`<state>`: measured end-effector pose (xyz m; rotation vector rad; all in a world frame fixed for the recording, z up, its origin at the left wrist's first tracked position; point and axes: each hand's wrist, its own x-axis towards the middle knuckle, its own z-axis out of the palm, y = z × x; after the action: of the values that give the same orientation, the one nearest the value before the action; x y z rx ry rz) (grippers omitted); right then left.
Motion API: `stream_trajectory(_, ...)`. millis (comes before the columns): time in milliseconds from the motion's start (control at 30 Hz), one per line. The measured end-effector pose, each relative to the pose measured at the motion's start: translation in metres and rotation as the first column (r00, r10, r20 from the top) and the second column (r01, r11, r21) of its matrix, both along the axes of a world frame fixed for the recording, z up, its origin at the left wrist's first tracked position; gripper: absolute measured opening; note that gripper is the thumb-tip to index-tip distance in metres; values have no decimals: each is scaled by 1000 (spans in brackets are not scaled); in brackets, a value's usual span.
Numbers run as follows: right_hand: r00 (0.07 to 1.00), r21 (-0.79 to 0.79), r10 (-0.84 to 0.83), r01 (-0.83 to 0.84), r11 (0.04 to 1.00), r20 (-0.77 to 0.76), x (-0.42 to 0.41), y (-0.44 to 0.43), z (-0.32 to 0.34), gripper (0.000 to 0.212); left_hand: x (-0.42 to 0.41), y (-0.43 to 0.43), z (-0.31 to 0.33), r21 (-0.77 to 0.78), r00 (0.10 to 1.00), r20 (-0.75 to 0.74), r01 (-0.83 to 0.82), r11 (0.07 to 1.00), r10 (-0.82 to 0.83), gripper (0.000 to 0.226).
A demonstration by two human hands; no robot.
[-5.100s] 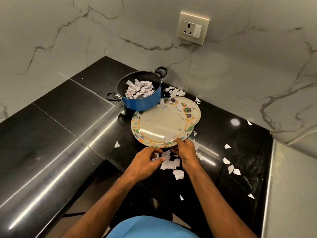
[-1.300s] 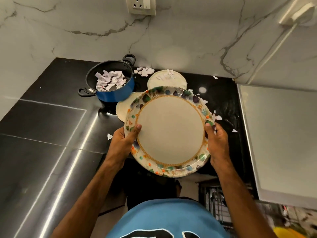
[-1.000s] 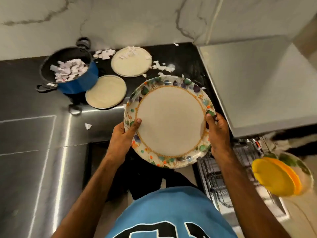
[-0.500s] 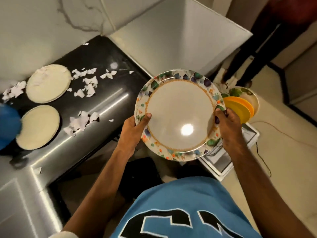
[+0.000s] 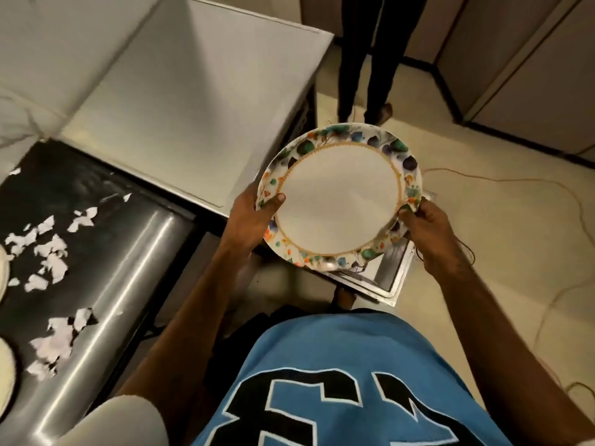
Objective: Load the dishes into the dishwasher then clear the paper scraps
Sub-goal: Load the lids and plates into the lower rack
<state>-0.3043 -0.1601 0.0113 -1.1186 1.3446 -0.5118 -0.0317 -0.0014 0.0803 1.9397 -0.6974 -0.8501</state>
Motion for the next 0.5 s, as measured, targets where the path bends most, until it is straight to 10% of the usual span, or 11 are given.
stream_trajectory(267, 989, -40, 12, -18, 999, -147, -37, -46, -22, 25, 1, -72, -17, 189, 946, 131, 270, 944, -296, 29)
stream_trajectory(500, 832, -41, 132, -183, 982, -539, -38, -60, -61, 28, 8, -124, -78, 387, 723, 228, 547, 743, -652, 22)
